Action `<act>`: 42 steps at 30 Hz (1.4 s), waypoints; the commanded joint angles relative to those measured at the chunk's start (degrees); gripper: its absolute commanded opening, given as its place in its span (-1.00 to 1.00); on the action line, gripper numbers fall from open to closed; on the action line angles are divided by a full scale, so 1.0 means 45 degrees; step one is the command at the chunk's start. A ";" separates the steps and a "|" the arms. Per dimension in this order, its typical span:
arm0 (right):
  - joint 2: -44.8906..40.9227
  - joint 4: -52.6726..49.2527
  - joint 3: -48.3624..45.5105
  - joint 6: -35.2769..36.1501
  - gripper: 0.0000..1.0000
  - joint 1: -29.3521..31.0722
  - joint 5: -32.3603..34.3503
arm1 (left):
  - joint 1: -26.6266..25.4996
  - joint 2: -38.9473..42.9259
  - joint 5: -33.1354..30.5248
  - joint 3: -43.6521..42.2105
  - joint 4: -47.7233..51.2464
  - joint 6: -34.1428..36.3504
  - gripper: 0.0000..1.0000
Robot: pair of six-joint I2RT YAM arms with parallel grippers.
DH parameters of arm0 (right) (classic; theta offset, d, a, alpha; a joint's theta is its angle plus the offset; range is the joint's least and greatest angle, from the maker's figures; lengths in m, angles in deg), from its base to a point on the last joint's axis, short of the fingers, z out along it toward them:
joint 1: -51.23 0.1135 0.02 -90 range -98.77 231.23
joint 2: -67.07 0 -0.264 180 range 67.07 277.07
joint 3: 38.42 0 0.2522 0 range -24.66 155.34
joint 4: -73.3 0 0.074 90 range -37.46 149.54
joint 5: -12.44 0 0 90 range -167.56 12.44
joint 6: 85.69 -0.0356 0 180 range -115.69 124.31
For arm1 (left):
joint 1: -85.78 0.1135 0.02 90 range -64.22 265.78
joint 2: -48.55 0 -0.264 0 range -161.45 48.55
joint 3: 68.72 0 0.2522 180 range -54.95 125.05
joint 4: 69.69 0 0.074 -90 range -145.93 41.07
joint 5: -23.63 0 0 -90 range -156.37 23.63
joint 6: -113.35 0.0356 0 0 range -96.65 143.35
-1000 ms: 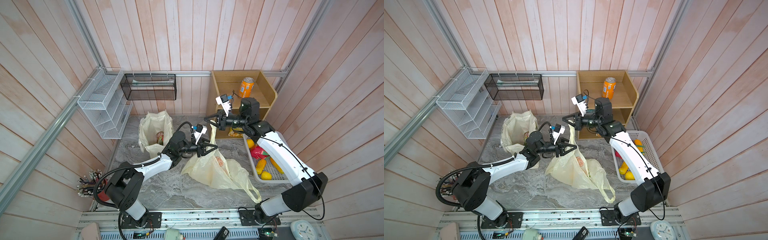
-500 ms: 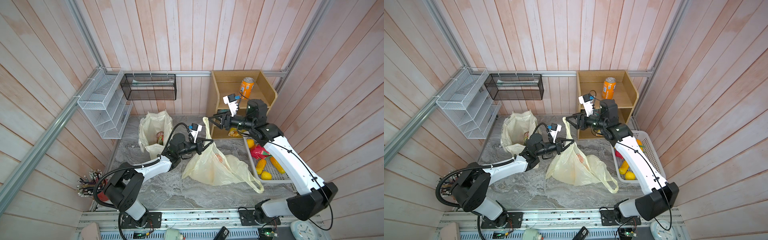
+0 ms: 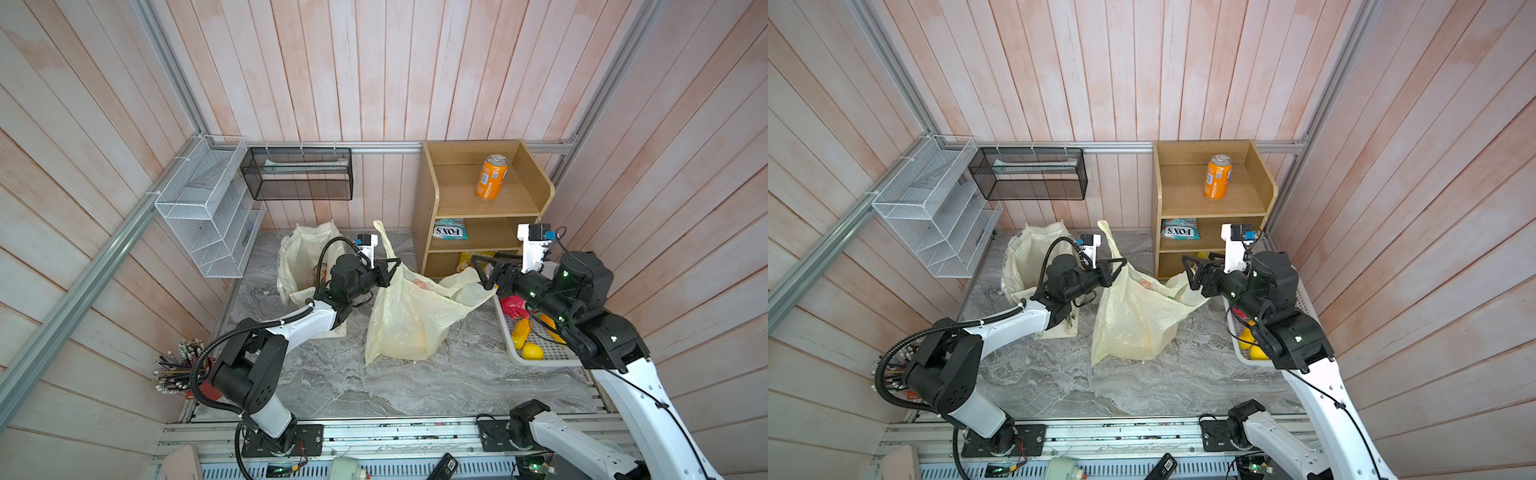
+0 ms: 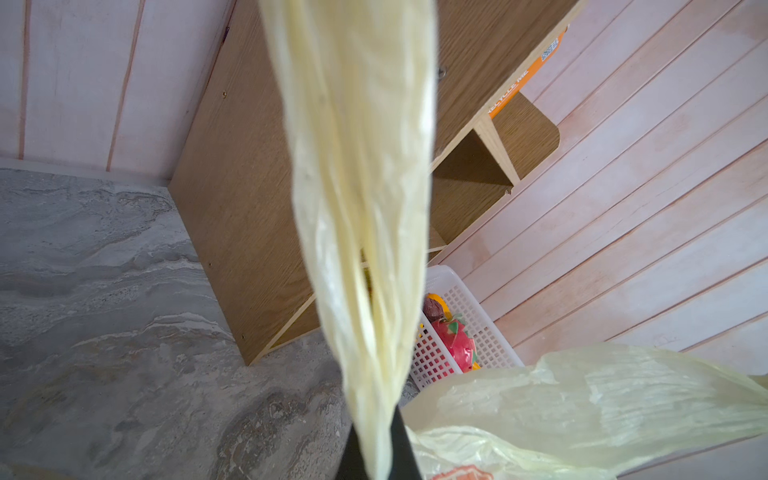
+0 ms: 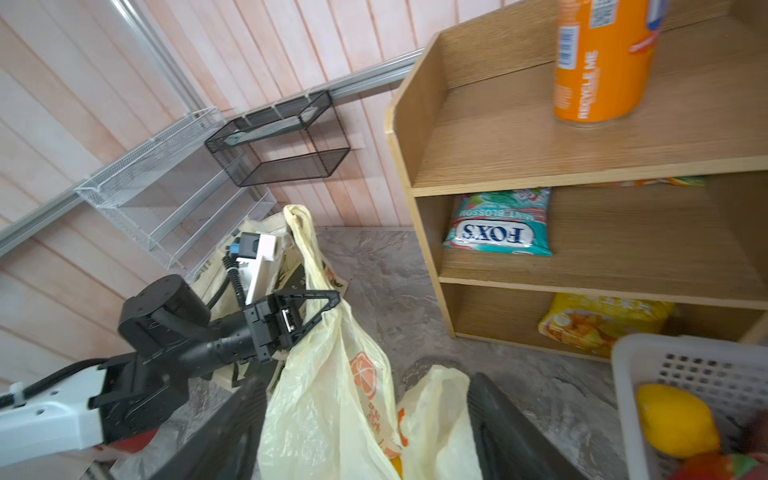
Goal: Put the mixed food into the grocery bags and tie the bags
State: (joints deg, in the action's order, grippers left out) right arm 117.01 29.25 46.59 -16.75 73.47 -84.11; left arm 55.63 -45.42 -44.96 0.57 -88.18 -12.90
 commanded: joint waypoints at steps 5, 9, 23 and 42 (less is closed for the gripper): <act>-0.0672 -0.0101 -0.0956 -0.1321 0.66 -0.0582 0.1574 | 0.0065 -0.0016 0.0027 0.0196 0.0173 0.0145 -1.00; -0.0900 0.0576 -0.1796 -0.2245 0.66 -0.0579 0.0936 | 0.0061 -0.0007 0.0047 0.0217 0.0161 0.0127 -1.00; -0.1983 0.2057 -0.3759 -0.3485 0.62 -0.0574 0.1072 | 0.0060 0.0010 0.0157 0.0209 0.0053 0.0087 -1.00; 0.1350 0.0722 0.1627 -0.4164 -1.00 -0.0503 0.2925 | 0.0032 0.1178 0.2743 0.0251 0.0479 0.1024 -1.00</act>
State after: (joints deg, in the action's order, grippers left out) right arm 123.21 37.32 53.10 -33.62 71.07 -73.92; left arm 55.63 -41.46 -36.98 0.38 -87.91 -11.42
